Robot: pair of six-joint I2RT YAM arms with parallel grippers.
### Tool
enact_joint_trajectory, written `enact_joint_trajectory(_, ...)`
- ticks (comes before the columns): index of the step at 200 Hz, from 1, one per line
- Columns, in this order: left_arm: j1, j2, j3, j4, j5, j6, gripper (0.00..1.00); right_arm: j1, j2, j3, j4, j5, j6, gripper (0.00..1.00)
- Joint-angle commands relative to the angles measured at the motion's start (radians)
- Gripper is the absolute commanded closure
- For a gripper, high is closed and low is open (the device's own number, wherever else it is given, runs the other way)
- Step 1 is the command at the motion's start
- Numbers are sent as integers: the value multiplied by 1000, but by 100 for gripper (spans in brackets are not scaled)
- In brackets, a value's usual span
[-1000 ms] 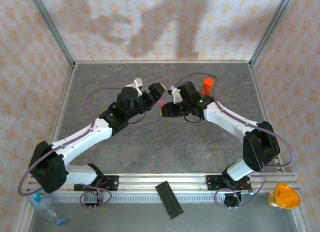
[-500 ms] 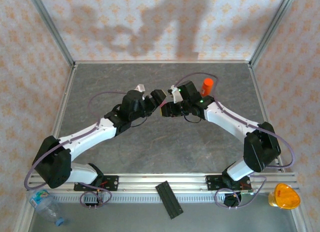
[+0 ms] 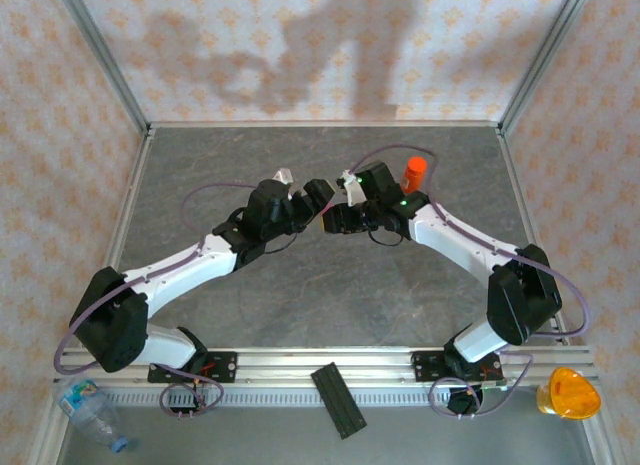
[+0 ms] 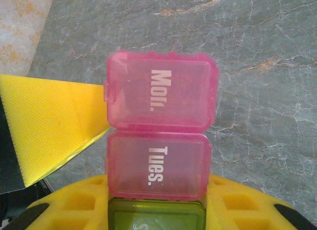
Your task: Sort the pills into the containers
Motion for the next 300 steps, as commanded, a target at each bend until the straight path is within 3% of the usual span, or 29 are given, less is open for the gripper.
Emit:
enact_joint_trajectory(1, -13, -23, 33, -3, -33, 1, 17, 0, -18, -6, 23, 0, 6, 72)
enact_joint_trajectory(28, -15, -64, 14, -41, -68, 15, 17, 0, -17, -10, 29, 1, 11, 72)
enact_joint_trajectory(198, -26, 7, 3, 64, -18, -37, 20, 1, -12, 0, 30, -6, 16, 73)
enact_joint_trajectory(300, -35, 24, 79, 75, -8, -34, 20, 6, 1, -17, 40, -6, 16, 73)
